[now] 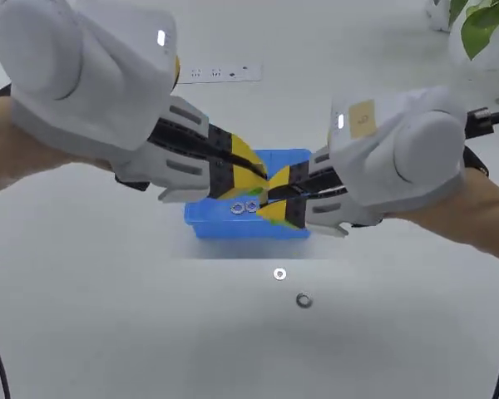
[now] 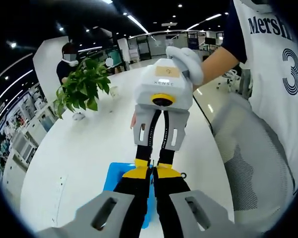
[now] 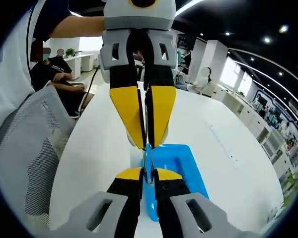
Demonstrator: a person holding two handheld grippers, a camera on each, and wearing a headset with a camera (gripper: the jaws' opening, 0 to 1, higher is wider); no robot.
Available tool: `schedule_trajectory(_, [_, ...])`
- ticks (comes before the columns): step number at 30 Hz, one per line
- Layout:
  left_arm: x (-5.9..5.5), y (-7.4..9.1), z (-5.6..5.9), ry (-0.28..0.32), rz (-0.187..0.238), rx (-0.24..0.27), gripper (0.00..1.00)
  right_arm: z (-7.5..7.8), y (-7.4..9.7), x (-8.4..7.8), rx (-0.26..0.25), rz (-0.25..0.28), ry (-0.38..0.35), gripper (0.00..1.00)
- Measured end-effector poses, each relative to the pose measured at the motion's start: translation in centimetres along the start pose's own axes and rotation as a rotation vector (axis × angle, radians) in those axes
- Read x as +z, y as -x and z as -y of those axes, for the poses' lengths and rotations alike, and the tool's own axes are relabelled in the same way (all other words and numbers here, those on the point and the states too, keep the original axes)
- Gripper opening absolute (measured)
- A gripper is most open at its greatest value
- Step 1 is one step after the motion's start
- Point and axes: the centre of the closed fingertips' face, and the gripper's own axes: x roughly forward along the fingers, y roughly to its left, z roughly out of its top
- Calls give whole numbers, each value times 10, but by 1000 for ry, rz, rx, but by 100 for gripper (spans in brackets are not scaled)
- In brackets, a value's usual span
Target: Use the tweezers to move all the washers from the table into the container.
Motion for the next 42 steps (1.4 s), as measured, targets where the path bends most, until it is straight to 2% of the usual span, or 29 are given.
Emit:
schedule_trajectory(4, [-5, -5, -13, -7, -7, 5, 7, 18, -6, -8, -7, -8, -3, 10])
schedule_trajectory(9, [-17, -16, -37, 20, 8, 18, 7, 35, -13, -16, -21, -14, -14, 10])
schedule_trajectory(14, [-33, -27, -46, 36, -6, 10, 7, 41, -28, -30, -6, -30, -16, 10])
schedule_trajectory(18, [-47, -37, -52, 69, -15, 2, 7, 44, -40, -42, 13, -48, -33, 10])
schedule_trajectory(24, [-59, -47, -57, 97, -30, -8, 7, 46, -51, -54, 27, -56, -55, 10])
schedule_trajectory(34, [-68, -58, -63, 123, -36, -19, 7, 52, -56, -65, 35, -60, -89, 10])
schedule_trajectory(42, [-72, -62, -60, 120, -47, -31, 7, 48, -58, -70, 45, -67, -104, 10])
